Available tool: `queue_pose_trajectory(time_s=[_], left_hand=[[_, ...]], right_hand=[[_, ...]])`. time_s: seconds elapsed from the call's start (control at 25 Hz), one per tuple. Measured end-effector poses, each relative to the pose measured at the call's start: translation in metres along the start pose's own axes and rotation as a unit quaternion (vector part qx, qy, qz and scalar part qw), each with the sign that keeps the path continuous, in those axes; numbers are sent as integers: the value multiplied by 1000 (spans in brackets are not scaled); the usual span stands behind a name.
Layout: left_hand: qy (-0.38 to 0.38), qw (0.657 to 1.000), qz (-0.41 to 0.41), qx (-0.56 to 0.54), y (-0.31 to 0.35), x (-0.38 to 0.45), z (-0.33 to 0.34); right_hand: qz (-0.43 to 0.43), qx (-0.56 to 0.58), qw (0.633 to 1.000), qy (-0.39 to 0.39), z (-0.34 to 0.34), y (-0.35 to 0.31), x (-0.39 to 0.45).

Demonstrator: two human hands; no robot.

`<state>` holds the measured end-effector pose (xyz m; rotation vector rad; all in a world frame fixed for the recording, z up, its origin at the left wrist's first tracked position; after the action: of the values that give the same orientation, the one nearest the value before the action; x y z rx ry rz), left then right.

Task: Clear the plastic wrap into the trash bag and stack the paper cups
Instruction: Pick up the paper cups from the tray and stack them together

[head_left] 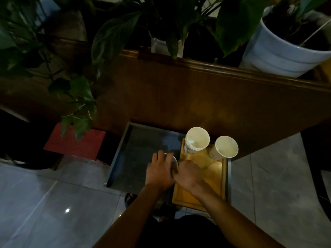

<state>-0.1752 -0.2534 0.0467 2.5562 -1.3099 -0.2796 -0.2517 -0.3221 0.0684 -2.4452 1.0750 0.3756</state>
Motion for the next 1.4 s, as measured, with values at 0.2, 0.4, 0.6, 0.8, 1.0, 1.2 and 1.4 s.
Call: queue_pose_trajectory(time_s=[0.2, 0.4, 0.6, 0.8, 1.0, 1.2, 1.4], left_hand=[[-33, 999, 1, -6, -1, 1, 4], [-71, 986, 67, -133, 7, -7, -11], [-108, 954, 31, -278, -14, -28, -28], [-280, 887, -52, -363, -15, -52, -11], [-350, 859, -20, -374, 19, -53, -17], [-351, 867, -30, -353, 27, -55, -7], [-322, 859, -67, -392, 44, -58, 6]], right_hand=[[43, 17, 999, 11, 13, 12, 10], [41, 52, 997, -37, 28, 24, 20], [105, 318, 917, -216, 43, 59, -6], [97, 498, 814, -282, 32, 67, -40], [116, 498, 808, -292, 26, 86, -59], [160, 503, 841, -120, -6, 107, -49], [66, 452, 883, -106, -35, 97, -52]])
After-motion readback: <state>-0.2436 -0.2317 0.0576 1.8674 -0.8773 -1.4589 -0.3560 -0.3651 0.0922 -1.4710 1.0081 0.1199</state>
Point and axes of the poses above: each hand's wrist, its own x-axis towards the middle knuckle, its own z-axis out of the palm, y = z × x, the point moved 9 cm from there along x, towards the middle knuckle, and after that the axes turned 4 degrees about y, right-handed, at the moved point
